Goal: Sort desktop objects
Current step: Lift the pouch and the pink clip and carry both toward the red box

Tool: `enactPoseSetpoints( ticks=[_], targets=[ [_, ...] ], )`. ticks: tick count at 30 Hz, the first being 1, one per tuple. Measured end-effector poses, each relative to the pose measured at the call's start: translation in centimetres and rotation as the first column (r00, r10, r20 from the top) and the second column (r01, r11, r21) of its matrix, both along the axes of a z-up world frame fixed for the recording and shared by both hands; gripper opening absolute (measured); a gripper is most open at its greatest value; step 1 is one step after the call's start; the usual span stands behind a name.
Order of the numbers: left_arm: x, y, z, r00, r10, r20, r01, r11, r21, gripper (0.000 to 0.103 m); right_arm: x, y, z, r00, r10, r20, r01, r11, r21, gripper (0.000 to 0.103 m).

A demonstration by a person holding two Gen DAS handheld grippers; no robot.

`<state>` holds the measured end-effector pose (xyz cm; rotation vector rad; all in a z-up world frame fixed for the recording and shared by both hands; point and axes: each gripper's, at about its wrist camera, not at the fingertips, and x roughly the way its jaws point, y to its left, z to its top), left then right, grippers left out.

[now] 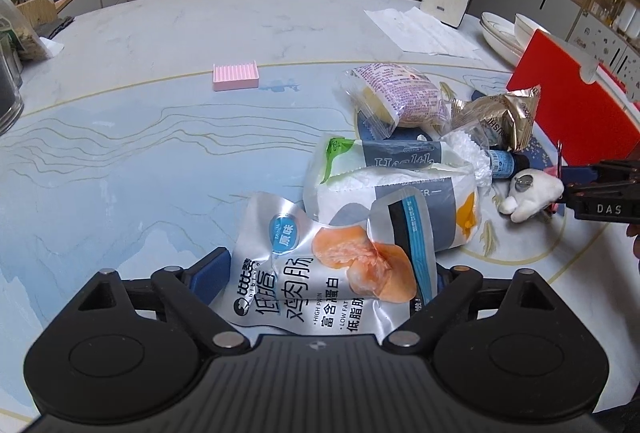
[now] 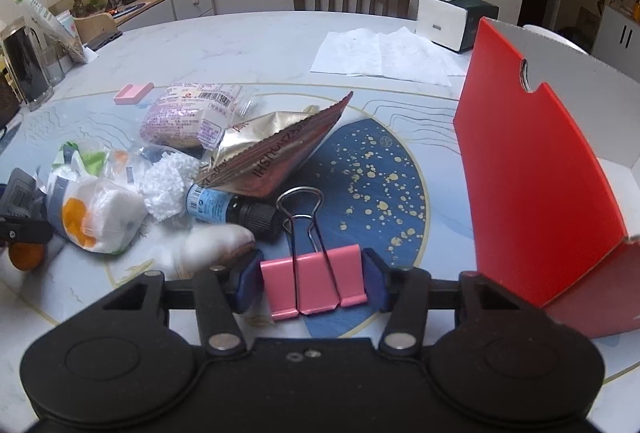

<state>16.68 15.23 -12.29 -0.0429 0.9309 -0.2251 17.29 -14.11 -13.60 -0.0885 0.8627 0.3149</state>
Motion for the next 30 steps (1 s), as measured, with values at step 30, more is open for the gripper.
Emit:
enactPoseSetpoints(
  ticks=[30],
  targets=[
    [-3.4,-1.2,4.2,0.997,-0.038,0.066,0.040,0.999,-0.027,0.087,-5.0,-1.6,5.6,0.996,-0.053,0.072,0.049,0.997,0.057,0.051]
  ],
)
